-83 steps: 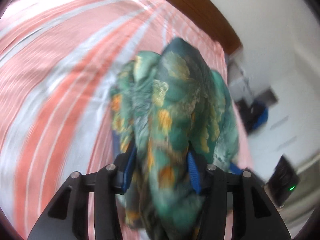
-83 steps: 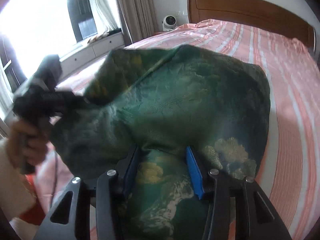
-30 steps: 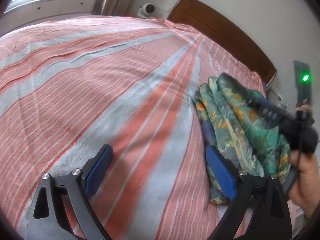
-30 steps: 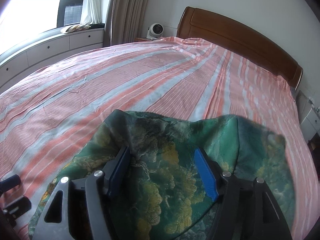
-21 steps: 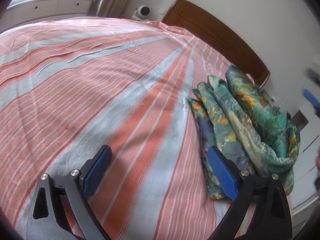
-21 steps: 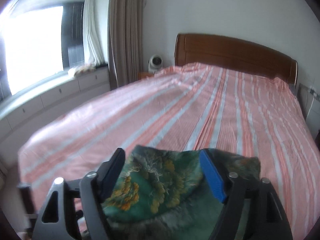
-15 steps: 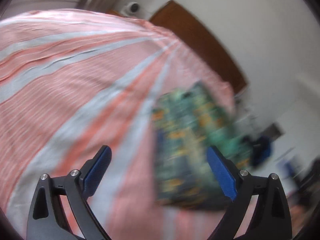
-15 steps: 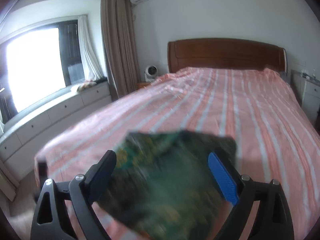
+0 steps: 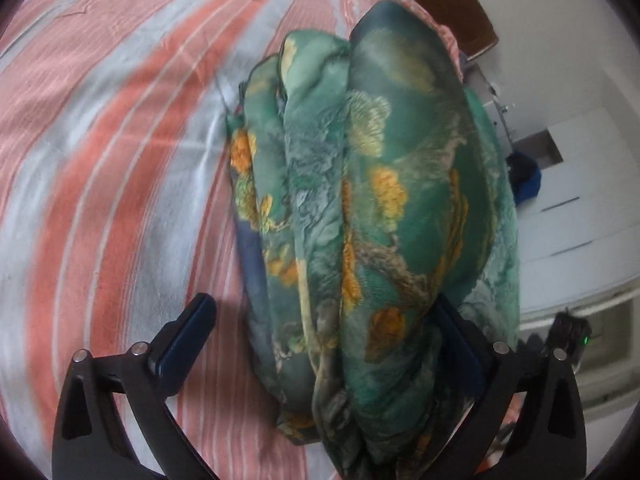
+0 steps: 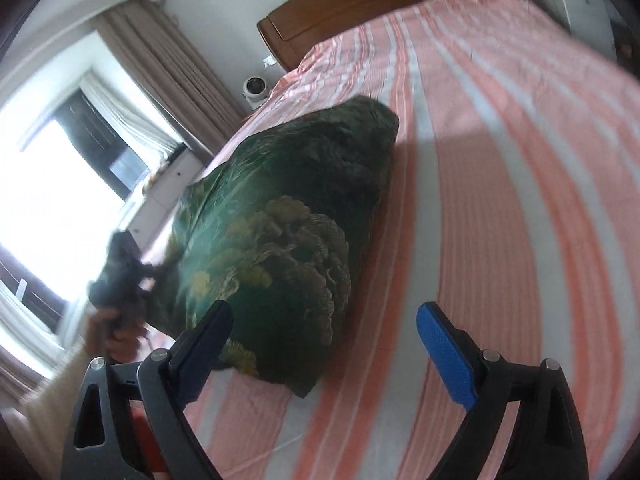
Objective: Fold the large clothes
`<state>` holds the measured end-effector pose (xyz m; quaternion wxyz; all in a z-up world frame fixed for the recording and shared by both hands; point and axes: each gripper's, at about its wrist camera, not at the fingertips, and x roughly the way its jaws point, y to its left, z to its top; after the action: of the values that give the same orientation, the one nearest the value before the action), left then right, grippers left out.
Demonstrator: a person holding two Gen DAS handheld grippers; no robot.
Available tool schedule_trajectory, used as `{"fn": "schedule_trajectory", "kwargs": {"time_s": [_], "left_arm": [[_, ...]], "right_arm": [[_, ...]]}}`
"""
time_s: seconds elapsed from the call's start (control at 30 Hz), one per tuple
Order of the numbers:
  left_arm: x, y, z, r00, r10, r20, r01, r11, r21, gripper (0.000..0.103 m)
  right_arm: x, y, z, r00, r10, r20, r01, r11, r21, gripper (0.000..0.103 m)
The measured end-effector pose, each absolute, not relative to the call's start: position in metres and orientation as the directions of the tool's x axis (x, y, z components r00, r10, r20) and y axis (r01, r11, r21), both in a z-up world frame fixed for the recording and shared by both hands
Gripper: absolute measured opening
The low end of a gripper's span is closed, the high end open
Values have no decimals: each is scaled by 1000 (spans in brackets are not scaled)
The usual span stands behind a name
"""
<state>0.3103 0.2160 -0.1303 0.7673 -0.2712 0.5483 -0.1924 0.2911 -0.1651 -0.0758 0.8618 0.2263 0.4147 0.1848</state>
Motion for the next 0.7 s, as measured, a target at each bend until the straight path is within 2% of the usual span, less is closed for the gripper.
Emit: {"fn": "schedule_trajectory", "kwargs": {"time_s": [0.07, 0.17, 0.27, 0.37, 0.43, 0.47, 0.5, 0.53, 0.63, 0.7], "left_arm": [[315, 207, -134, 317, -570, -758, 10, 801, -599, 103], [324, 191, -137, 302, -539, -786, 38, 831, -555, 103], [332, 181, -138, 276, -537, -797, 63, 838, -542, 103], [342, 175, -143, 239, -565, -790, 53, 820, -570, 103], [345, 168, -138, 233, -539, -810, 44, 838, -544, 100], [343, 163, -133, 245, -522, -817, 49, 848, -527, 92], [338, 155, -123, 270, -513, -815, 57, 853, -518, 76], [334, 149, -114, 297, -477, -827, 59, 874, -483, 66], [313, 116, -83, 386, -330, -861, 108, 944, -313, 54], [298, 98, -68, 443, -285, -850, 143, 958, -247, 52]], "right_arm": [[321, -168, -95, 498, 616, -610, -126, 747, 652, 96], [359, -160, -120, 408, 693, -595, -99, 681, 725, 96], [392, -148, -139, 344, 784, -517, -73, 571, 818, 103], [417, -138, -146, 329, 765, -554, -46, 599, 799, 101], [427, -126, -137, 318, 718, -620, -98, 675, 732, 92], [428, -117, -126, 327, 667, -669, -154, 737, 659, 85], [425, -110, -117, 341, 626, -701, -196, 777, 599, 81], [420, -100, -105, 365, 570, -736, -249, 822, 513, 76], [400, -77, -82, 449, 468, -761, -332, 878, 344, 70], [384, -64, -68, 510, 434, -743, -374, 889, 263, 69]]}}
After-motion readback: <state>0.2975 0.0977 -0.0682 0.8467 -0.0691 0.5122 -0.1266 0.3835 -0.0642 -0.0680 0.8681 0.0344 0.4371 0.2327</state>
